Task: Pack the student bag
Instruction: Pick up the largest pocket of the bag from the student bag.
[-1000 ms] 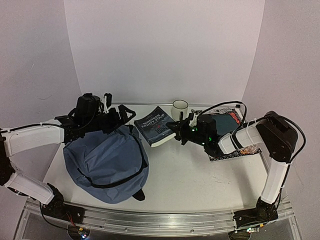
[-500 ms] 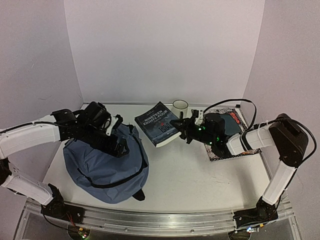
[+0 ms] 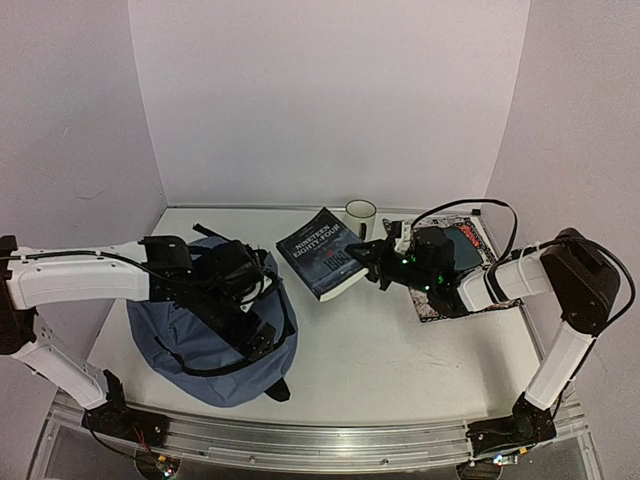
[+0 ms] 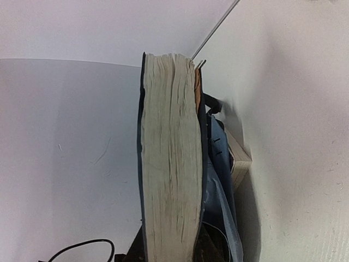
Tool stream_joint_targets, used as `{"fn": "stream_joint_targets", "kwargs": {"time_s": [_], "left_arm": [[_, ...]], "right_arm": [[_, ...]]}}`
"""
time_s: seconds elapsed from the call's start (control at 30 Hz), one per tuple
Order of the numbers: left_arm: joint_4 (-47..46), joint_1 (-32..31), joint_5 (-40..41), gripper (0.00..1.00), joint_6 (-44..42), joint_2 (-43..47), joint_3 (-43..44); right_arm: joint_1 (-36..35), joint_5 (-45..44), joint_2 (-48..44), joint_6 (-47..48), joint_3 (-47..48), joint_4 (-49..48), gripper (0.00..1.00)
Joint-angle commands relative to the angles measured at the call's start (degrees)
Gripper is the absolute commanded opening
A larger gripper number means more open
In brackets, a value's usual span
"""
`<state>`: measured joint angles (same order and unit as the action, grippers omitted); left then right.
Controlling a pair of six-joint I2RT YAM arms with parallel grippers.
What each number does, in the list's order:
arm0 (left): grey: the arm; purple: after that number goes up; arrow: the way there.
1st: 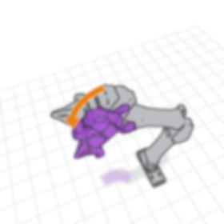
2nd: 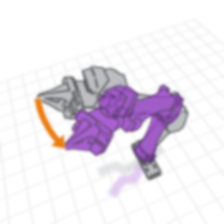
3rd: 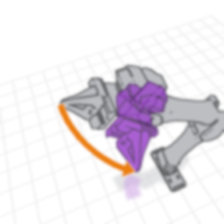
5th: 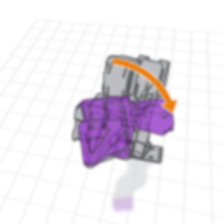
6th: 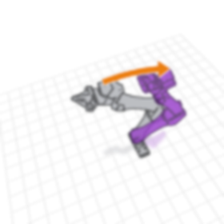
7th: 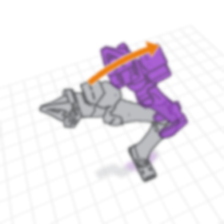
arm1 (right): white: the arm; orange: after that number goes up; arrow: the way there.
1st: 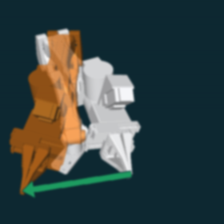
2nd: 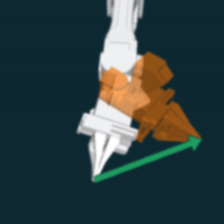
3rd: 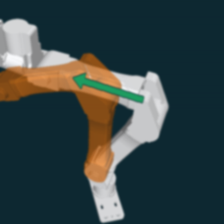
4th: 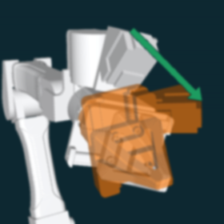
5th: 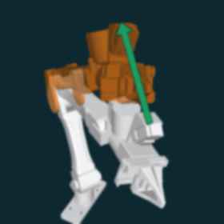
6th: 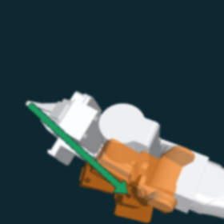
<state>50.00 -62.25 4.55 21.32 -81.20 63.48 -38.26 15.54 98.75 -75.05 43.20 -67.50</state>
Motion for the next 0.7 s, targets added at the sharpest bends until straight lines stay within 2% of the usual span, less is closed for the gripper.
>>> {"fn": "stream_joint_targets", "kwargs": {"time_s": [0.0, 0.07, 0.17, 0.33, 0.57, 0.63, 0.67], "left_arm": [[2.5, -0.93, 4.91, 0.99, 0.19, -3.88, 3.31], [3.88, -1.03, 7.04, 0.95, 0.17, -5.25, 4.06], [5.47, -1.03, 10.15, 0.85, 0.27, -6.17, 5.21], [7.61, -0.9, 14.77, 0.57, 0.95, -5.7, 7.08], [8.86, 1.24, 18.63, 0.1, 2.42, -5.7, 10.98], [8.79, 3.41, 18.97, 0.01, 2.17, -5.7, 13.07], [8.83, 4.61, 19.17, 0.0, 2.01, -5.79, 14.1]], "right_arm": [[0.03, 1.84, -5.42, 1.37, 2.56, -10.6, 0.0], [0.01, 1.78, -5.87, 1.61, 2.2, -10.29, 0.0], [0.05, 1.78, -6.3, 1.82, 1.72, -10.1, 0.0], [0.12, 2.23, -6.85, 2.43, 1.63, -9.74, 0.0], [0.11, 4.01, -9.06, 6.17, 3.02, -3.78, 0.0], [0.12, 4.06, -10.3, 7.22, 2.82, -1.29, 0.0], [0.12, 3.89, -11.1, 7.48, 2.32, -0.52, 0.0]]}}
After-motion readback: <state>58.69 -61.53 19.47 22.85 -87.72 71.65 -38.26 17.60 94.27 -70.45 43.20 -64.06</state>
